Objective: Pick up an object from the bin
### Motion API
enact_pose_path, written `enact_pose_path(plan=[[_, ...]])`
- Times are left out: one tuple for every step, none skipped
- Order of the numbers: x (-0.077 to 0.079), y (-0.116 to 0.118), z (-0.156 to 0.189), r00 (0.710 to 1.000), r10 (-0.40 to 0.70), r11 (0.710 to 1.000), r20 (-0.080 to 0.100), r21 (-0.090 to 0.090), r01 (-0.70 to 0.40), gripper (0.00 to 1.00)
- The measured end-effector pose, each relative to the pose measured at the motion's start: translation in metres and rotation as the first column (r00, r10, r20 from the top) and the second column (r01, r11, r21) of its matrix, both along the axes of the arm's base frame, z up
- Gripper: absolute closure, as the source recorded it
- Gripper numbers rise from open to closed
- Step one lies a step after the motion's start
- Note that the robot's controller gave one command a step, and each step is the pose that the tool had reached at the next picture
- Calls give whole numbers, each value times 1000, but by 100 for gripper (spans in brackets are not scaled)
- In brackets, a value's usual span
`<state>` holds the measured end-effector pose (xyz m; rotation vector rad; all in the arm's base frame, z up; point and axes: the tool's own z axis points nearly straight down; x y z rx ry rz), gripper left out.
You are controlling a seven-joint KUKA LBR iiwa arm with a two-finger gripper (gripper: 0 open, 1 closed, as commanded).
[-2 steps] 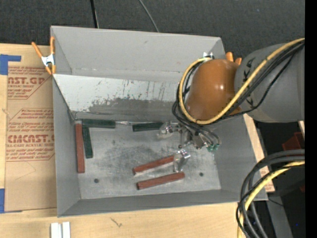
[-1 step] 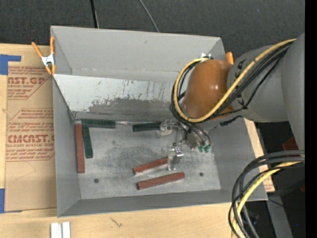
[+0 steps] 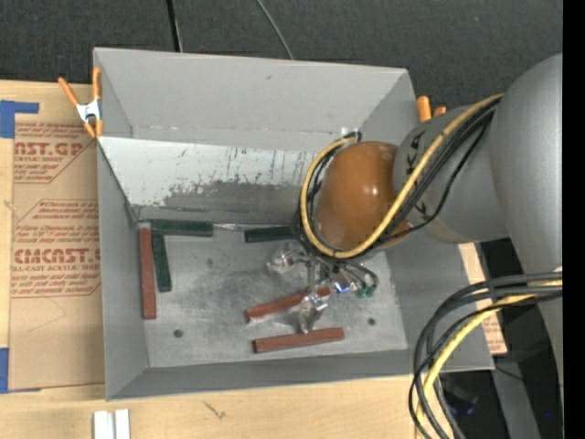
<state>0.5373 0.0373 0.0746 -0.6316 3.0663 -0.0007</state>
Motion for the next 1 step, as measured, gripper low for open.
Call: enact_pose_path(plan=[[5, 1, 0, 986, -163, 987, -20, -4, 163, 100]])
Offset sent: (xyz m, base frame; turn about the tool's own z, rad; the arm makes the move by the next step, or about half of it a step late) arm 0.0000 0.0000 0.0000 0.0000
